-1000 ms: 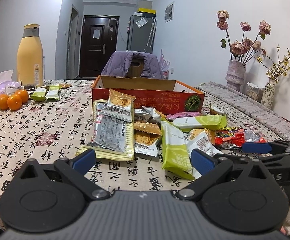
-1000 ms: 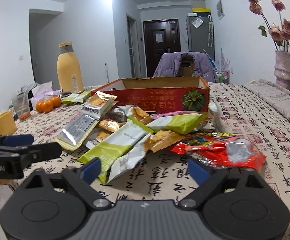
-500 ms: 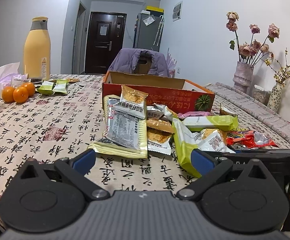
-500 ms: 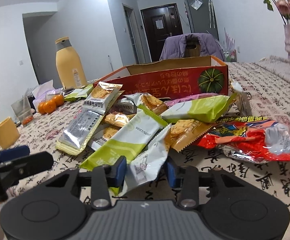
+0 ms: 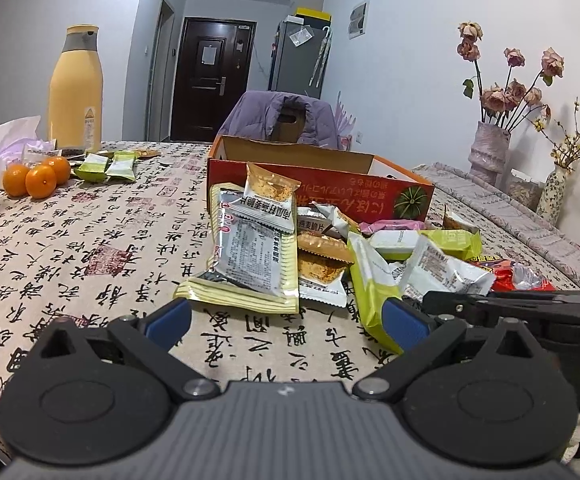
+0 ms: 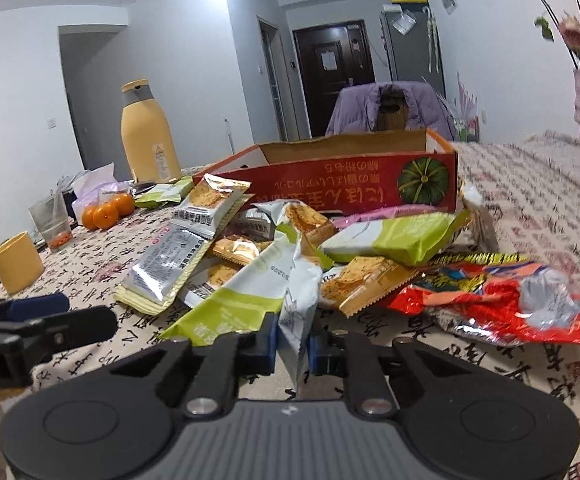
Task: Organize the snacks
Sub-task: 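Grasp the small white packet with the right gripper while the left gripper reaches the green-white bar, then grasp the green-white bar with the left gripper while the right gripper lifts the white packet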
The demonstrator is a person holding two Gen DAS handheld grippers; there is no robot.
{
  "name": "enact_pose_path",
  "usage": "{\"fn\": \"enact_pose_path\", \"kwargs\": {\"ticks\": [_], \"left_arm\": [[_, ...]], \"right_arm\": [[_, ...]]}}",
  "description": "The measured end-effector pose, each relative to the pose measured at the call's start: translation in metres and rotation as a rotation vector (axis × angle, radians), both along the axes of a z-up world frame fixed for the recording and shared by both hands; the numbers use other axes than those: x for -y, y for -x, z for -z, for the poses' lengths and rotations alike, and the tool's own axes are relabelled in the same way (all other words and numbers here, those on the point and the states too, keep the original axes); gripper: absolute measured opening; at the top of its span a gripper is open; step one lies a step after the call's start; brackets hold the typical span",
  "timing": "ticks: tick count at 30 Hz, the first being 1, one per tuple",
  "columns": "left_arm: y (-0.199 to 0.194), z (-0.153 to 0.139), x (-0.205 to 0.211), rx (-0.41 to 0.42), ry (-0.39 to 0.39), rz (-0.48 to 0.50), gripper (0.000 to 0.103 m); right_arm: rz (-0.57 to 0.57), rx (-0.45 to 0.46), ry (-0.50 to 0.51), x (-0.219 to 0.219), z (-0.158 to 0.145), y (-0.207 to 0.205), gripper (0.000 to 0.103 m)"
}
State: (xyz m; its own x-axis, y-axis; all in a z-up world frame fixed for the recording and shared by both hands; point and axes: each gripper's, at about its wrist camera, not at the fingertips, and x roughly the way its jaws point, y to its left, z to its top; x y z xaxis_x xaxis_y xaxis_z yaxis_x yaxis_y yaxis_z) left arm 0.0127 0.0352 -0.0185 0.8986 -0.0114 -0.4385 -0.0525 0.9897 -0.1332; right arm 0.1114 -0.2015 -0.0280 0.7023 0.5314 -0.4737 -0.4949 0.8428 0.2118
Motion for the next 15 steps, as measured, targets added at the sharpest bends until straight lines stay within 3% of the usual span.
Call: {"fn": "enact_pose_path", "kwargs": {"ticks": [15], "left_arm": [[-0.029, -0.007, 0.038, -0.041, -0.076, 0.059, 0.103]], "right_arm": [[0.045, 0.155, -0.004, 0.037, -0.024, 0.014, 0.014]]}}
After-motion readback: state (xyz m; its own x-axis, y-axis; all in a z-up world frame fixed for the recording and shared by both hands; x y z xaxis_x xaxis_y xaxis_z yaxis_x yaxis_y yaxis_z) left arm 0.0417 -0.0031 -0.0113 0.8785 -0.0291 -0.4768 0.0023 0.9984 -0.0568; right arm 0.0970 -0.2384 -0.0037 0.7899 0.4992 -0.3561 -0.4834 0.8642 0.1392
